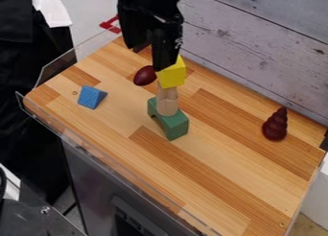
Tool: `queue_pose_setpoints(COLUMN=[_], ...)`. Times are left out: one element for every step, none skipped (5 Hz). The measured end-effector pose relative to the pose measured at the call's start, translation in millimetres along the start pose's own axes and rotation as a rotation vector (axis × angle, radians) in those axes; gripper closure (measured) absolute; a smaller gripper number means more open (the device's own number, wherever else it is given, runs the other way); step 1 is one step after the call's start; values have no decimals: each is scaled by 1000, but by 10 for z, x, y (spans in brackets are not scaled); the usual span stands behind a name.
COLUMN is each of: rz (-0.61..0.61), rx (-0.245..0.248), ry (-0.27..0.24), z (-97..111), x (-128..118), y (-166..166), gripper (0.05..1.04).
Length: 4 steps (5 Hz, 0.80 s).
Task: Remove the yellow block from the tower and move closest to the right side of the triangle
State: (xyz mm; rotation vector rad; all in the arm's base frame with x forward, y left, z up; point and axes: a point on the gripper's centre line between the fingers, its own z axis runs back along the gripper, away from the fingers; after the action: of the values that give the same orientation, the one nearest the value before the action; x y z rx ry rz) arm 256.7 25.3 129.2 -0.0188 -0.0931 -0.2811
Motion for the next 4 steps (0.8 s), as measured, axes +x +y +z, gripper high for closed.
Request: queue_pose_setpoints(rz=[-12,-16,-14,-4], rx=[-3,9,7,12], ry=[13,15,35,35], z=[-60,-83,-152,-200], x=[47,94,118,165], y=[-44,-42,-47,-20], gripper=[84,84,84,84])
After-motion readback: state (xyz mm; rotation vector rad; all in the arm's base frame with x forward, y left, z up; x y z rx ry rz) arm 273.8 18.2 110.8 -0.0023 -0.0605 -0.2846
